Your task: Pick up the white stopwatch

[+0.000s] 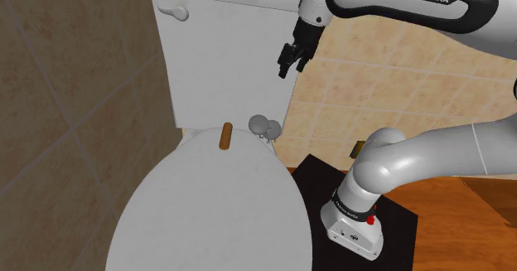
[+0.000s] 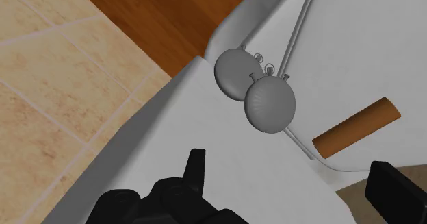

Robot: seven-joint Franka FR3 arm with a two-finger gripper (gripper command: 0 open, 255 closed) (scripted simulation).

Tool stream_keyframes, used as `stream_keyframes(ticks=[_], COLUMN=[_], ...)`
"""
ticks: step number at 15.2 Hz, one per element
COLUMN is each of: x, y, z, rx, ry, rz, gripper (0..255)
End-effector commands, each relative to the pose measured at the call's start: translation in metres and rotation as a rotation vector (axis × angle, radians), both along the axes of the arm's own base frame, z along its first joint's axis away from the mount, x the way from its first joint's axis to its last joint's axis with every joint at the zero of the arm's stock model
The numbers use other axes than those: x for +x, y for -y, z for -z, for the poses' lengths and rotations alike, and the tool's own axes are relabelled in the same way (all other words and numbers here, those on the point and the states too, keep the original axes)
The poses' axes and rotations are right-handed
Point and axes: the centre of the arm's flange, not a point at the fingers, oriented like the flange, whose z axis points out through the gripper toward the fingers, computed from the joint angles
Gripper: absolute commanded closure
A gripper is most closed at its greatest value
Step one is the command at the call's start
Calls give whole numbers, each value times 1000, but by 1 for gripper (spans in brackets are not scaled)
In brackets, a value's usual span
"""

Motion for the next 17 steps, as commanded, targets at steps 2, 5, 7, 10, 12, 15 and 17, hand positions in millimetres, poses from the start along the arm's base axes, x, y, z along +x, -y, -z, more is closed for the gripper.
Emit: stream_keyframes(ticks=[2,5,7,10,12,15,17], x=[0,3,8,21,31,51,59], y=[-6,-25,-36,-50,-57,-65,-67], z=[13,53,80,120,146,185,198], rx=[-11,-44,-66,-99,-121,-154,-166], ry=[24,97,145,218,266,339,363], rz=[51,203,304,456,558,710,761], gripper=[0,0,0,0,0,0,0])
